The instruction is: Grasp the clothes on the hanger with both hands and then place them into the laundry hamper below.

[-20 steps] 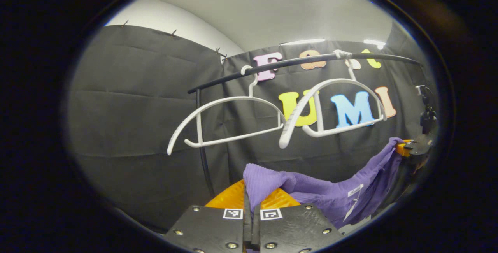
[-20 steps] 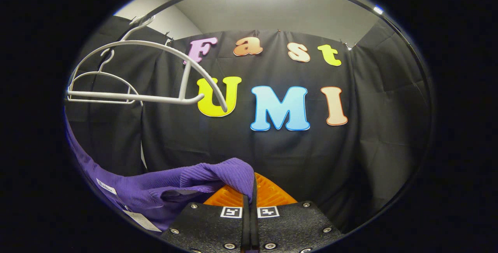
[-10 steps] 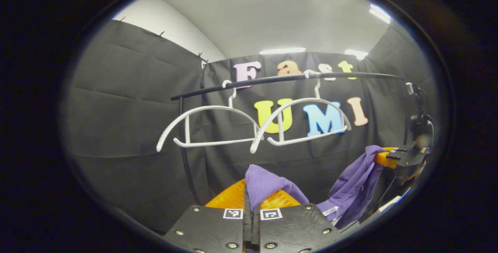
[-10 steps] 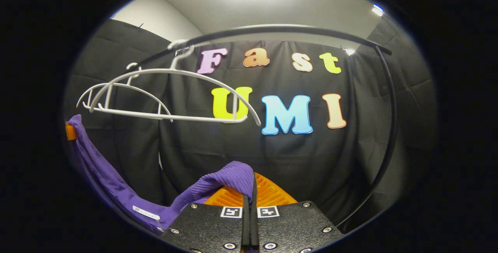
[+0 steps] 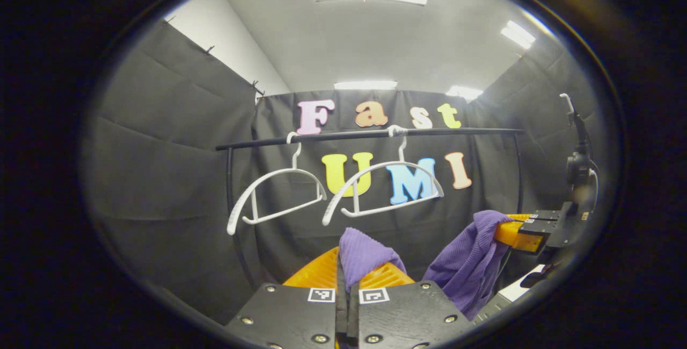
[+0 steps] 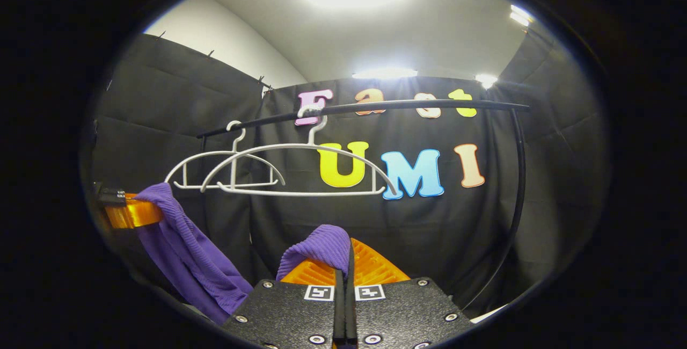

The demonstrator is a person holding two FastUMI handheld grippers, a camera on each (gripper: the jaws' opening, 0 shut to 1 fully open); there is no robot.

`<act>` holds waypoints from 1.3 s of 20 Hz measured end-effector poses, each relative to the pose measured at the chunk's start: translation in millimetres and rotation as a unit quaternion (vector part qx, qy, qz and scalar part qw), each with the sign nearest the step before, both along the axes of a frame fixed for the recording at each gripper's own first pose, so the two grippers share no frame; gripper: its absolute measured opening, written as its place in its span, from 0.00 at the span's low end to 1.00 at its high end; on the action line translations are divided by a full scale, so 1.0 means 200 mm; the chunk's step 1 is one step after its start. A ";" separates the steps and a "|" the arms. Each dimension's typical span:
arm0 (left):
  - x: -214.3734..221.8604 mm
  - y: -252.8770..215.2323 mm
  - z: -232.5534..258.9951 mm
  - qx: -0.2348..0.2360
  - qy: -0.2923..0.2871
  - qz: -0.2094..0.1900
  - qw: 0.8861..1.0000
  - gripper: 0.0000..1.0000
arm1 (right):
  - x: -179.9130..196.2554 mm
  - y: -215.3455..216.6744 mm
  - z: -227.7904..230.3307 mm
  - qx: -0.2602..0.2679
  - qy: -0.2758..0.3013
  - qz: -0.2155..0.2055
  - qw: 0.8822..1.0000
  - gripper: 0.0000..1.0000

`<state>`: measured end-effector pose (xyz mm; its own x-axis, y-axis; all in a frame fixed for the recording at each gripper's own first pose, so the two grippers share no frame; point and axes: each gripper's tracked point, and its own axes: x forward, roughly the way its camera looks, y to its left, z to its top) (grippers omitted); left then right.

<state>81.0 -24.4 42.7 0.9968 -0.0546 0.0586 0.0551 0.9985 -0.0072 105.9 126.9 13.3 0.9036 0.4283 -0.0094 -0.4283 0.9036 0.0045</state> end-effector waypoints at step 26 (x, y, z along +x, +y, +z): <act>-0.11 -0.24 -1.20 -0.010 0.201 -0.055 0.978 0.01 | -0.49 -0.04 -1.14 -0.077 0.209 -0.016 0.975 0.00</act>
